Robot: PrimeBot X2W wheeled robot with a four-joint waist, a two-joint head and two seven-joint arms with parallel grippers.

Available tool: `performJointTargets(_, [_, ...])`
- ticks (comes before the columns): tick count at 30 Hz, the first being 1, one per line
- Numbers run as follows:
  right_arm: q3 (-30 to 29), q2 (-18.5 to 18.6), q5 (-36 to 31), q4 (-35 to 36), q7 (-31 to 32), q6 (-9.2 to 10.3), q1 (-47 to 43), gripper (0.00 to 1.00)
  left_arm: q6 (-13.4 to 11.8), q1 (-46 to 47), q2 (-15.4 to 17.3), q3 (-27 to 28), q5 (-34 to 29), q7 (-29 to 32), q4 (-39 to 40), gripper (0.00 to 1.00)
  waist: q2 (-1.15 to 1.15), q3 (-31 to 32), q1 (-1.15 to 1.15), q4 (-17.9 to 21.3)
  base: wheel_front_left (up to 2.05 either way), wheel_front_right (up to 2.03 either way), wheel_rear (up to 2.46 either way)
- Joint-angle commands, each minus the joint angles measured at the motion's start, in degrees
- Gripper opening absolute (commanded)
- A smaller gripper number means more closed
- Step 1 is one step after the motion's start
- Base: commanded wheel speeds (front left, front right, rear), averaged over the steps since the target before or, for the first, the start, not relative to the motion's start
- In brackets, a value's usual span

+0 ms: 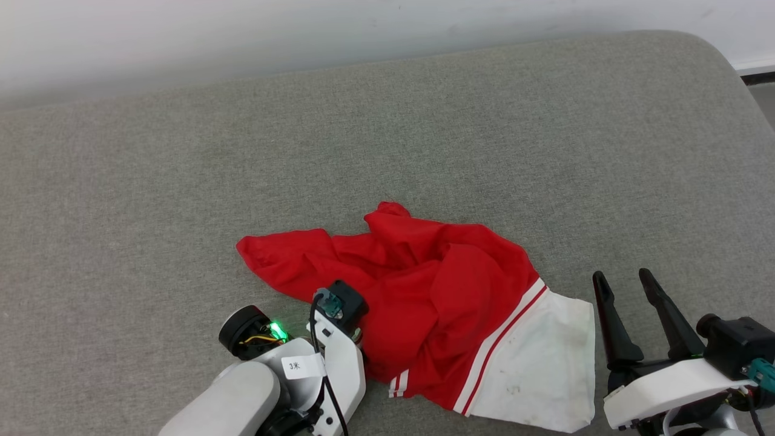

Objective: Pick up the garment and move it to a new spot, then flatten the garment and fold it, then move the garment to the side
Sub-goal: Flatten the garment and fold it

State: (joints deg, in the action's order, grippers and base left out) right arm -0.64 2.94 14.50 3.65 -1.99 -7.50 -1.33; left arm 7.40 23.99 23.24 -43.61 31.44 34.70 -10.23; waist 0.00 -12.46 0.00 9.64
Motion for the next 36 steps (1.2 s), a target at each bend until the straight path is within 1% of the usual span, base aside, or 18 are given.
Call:
performJointTargets(1, [0.07,-0.09,-0.14,-0.29,-0.45,0.02,0.78,1.00,0.14,0.23,0.68,-1.94,0.94,0.87,-0.96,0.00,0.00,-0.09,0.00,0.07,0.00,0.00,0.00])
performJointTargets(5, [-0.12,-0.10,0.10,-0.84,-0.46,0.02,1.06,1.00,0.14,1.00,1.74,-4.91,2.08,0.31,-2.39,0.00,0.00,-0.06,0.00,0.01,0.00,0.00,0.00])
performJointTargets(7, [-0.30,-0.09,0.15,-1.01,-0.41,0.02,1.03,1.00,0.11,1.67,1.96,-4.51,1.77,-1.66,-2.84,0.00,0.00,0.13,0.00,-0.19,0.00,0.00,0.00])
performJointTargets(10, [-1.01,-0.09,0.03,-1.17,-0.28,0.02,0.75,1.00,-1.28,2.80,2.48,-2.78,0.43,-5.61,-2.78,0.00,0.00,0.76,0.00,-0.79,0.00,0.00,0.00])
performJointTargets(15, [-2.43,-0.09,-0.63,-0.98,0.40,0.02,0.06,1.00,-5.85,2.81,3.26,1.23,-0.93,-12.55,-0.50,0.00,0.00,2.51,0.00,-2.39,0.00,0.00,0.00])
performJointTargets(17, [-2.89,-0.09,-0.70,-0.88,0.84,0.02,-0.25,1.00,-7.59,2.40,4.22,3.09,-1.33,-14.89,0.68,0.00,0.00,3.29,0.00,-3.19,0.00,0.00,0.00])
performJointTargets(21, [-3.36,-0.10,-0.91,-0.66,1.77,0.02,-0.83,1.00,-11.44,1.12,6.38,6.34,-2.14,-18.12,3.13,0.00,0.00,4.73,0.00,-4.88,0.00,0.00,0.00])
performJointTargets(24, [-3.94,-0.09,-0.90,-0.42,2.38,0.02,-1.42,1.00,-14.62,-0.88,8.13,9.22,-1.60,-20.06,5.35,0.00,0.00,5.57,0.00,-6.10,0.00,0.00,0.00])
performJointTargets(29, [-4.32,-0.08,-1.02,0.30,3.19,0.02,-2.26,1.00,-20.27,-7.74,11.00,14.27,0.90,-21.92,8.73,0.00,0.00,6.22,0.00,-7.57,0.00,0.00,0.00])
performJointTargets(32, [-4.48,-0.09,-1.13,0.80,3.51,0.02,-2.53,1.00,-23.34,-13.96,11.36,16.56,3.44,-22.89,9.49,0.00,0.00,6.38,0.00,-8.21,0.00,0.00,0.00])
performJointTargets(33, [-4.55,-0.08,-1.30,1.13,3.96,0.02,-2.80,1.00,-24.82,-19.34,10.34,17.86,6.35,-24.02,8.67,0.00,0.00,6.55,0.00,-8.73,0.00,0.00,0.00])
performJointTargets(36, [-4.25,-0.08,-1.59,1.38,4.19,0.02,-2.87,1.00,-25.07,-23.45,8.46,17.92,8.56,-25.32,6.93,0.00,0.00,6.86,0.00,-9.02,0.00,0.00,0.00])
